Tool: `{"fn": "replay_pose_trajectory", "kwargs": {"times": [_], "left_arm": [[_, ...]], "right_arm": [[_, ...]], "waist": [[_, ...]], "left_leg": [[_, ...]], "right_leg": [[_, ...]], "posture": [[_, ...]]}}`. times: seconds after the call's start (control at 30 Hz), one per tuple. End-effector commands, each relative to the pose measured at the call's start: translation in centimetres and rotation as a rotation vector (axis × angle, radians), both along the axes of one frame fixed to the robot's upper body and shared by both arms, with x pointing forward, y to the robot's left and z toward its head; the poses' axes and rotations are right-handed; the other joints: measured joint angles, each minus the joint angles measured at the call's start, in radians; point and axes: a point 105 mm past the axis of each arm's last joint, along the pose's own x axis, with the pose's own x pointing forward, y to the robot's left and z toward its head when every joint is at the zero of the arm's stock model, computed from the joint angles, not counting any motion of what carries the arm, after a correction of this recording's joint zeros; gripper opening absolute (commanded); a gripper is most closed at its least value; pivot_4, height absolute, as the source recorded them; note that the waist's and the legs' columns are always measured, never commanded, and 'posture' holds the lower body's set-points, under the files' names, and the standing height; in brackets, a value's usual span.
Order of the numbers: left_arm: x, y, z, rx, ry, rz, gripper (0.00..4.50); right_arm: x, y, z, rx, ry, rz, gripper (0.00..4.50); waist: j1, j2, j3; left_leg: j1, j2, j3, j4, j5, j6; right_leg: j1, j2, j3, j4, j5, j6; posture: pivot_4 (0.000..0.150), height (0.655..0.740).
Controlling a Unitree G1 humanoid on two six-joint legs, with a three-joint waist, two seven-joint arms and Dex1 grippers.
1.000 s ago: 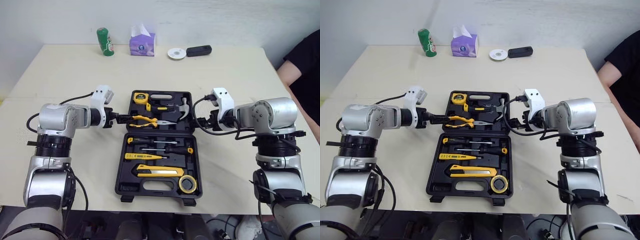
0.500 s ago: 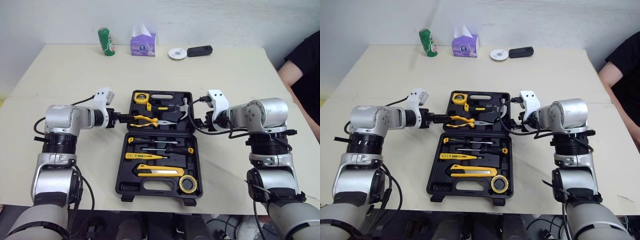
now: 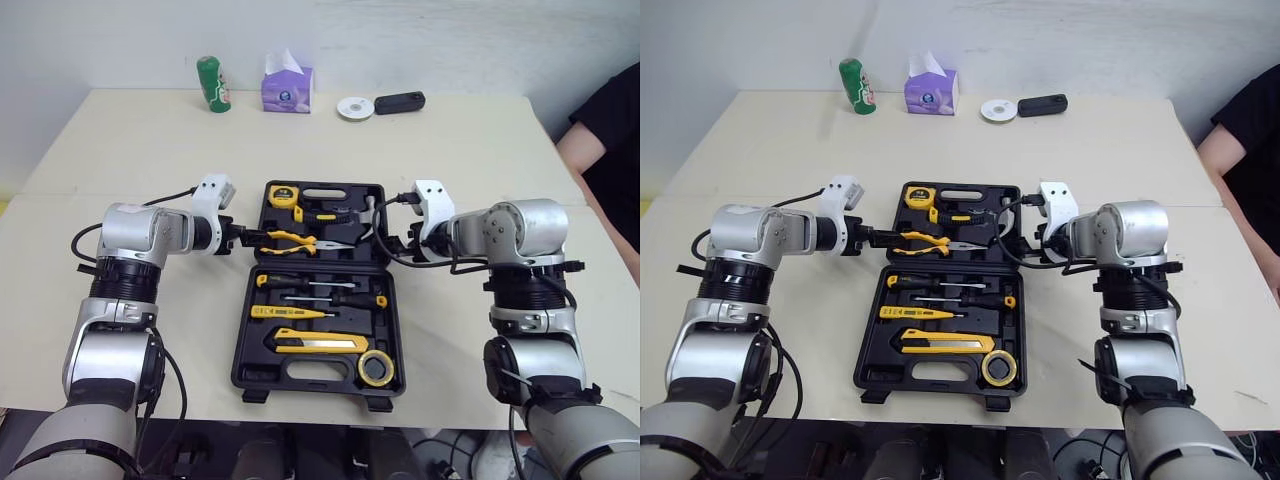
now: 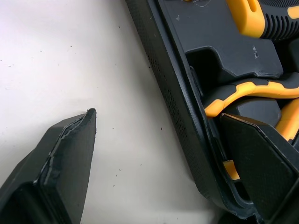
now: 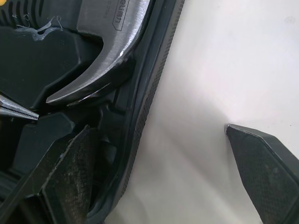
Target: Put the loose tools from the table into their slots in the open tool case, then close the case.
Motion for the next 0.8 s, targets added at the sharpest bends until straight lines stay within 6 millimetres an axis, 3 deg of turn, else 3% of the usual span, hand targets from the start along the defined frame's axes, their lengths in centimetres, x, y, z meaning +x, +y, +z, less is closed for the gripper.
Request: {"fn": "replay_pose_trajectory", "kwargs": {"times": [0.03,0.17,0.2,0.23,0.37,0.5,0.63,0.8], "left_arm": [[-0.3,-0.7,-0.6,0.017,0.028,-0.027,3.7],[-0.3,-1.0,-0.7,0.004,0.034,-0.03,2.14],[-0.3,-1.1,-0.7,0.0,0.036,-0.031,2.0],[-0.4,-1.3,-0.7,-0.01,0.042,-0.034,1.48],[-0.8,-1.8,-1.0,-0.023,0.059,-0.049,0.5],[-0.7,-2.3,-0.5,-0.037,0.042,-0.058,0.4],[-0.1,-2.6,0.9,-0.074,-0.03,-0.058,0.39],[1.5,-3.2,4.2,-0.193,-0.235,-0.032,0.33]], "right_arm": [[0.3,-0.3,0.5,0.013,-0.011,-0.032,3.96],[0.2,0.2,0.4,0.031,-0.004,-0.03,2.39],[0.1,0.3,0.4,0.034,-0.003,-0.031,2.18],[0.1,0.4,0.4,0.038,-0.003,-0.034,1.67],[0.1,0.6,0.5,0.058,-0.007,-0.046,0.11],[0.2,0.7,0.9,0.079,-0.022,-0.068,0.0],[1.1,0.7,2.5,0.128,-0.111,-0.114,0.0],[2.5,0.5,6.6,0.204,-0.427,-0.143,0.0]], "waist": [[0.0,0.0,0.0],[0.0,0.0,0.0],[0.0,0.0,0.0],[0.0,0.0,0.0],[0.0,-0.001,-0.002],[0.0,-0.001,-0.002],[0.0,-0.001,-0.002],[0.0,-0.001,-0.001]], "left_leg": [[0.0,0.0,0.0,0.0,0.0,0.0],[0.0,0.0,0.0,0.0,0.0,0.0],[0.0,0.0,0.0,0.0,0.0,0.0],[0.0,0.0,0.0,0.0,0.0,0.0],[0.002,0.0,0.0,0.0,0.0,0.0],[0.003,0.0,0.0,0.0,0.0,0.0],[0.003,0.0,0.0,0.0,0.0,0.0],[0.0,0.0,0.0,0.0,0.001,-0.001]], "right_leg": [[0.0,0.0,0.0,0.0,0.0,0.0],[0.0,0.0,0.0,0.0,0.0,0.0],[0.0,0.0,0.0,0.0,0.0,0.0],[0.0,0.0,0.0,0.0,0.0,0.0],[0.001,0.0,0.0,0.001,0.0,0.0],[0.002,0.0,0.001,0.001,0.0,0.0],[0.002,0.0,0.001,0.0,0.0,0.0],[-0.001,0.0,0.001,0.001,0.0,0.0]], "posture": [[0.15,0.74],[0.15,0.74],[0.15,0.74],[0.15,0.74],[0.15,0.74],[0.15,0.74],[0.15,0.74],[0.15,0.74]]}}
